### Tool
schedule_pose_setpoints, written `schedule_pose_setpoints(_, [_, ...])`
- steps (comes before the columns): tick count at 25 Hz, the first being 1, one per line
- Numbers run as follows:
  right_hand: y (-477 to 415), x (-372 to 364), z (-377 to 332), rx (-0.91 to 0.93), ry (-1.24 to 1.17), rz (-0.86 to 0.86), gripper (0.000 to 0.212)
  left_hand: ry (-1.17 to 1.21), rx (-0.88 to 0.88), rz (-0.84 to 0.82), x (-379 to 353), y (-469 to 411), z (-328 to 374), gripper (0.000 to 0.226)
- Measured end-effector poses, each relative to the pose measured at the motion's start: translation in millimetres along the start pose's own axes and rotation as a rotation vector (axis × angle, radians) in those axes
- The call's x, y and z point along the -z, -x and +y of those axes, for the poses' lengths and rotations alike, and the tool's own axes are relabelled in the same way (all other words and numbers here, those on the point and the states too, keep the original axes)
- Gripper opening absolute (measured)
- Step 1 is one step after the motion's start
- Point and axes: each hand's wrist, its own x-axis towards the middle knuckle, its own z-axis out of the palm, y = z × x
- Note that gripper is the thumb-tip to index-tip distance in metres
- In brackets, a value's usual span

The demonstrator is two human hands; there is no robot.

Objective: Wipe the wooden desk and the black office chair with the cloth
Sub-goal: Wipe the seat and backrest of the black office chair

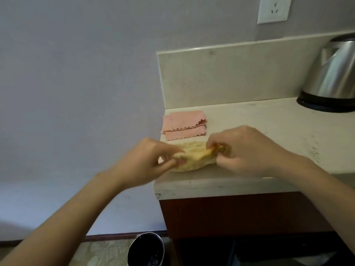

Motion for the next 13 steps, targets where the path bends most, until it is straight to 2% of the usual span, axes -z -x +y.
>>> schedule_pose_setpoints(3, [-14, 30, 1, -0.052, -0.420, 0.147, 0.022, 0.320, 0.068, 0.142, 29, -15, 4, 0.025])
schedule_pose_setpoints(5, [-32, 32, 8, -0.092, -0.540, 0.149, 0.023, 0.476, 0.145, 0.132, 37, -27, -2, 0.025])
schedule_pose_setpoints(7, [-47, 17, 18, -0.177, -0.632, 0.124, 0.023, 0.563, 0.308, 0.075, 28, -36, -12, 0.023])
schedule_pose_setpoints(8, [-53, 5, 23, -0.241, -0.660, 0.104, 0.024, 0.544, 0.410, 0.027, 19, -38, -17, 0.024])
schedule_pose_setpoints(10, [-55, -20, 34, -0.327, -0.554, 0.057, 0.029, 0.311, 0.560, -0.099, -7, -38, -30, 0.031])
schedule_pose_setpoints(11, [-54, -28, 39, -0.338, -0.450, 0.044, 0.035, 0.162, 0.585, -0.115, -17, -35, -35, 0.038])
schedule_pose_setpoints(13, [-49, -36, 43, -0.322, -0.303, 0.060, 0.045, 0.037, 0.495, -0.027, -21, -27, -38, 0.053])
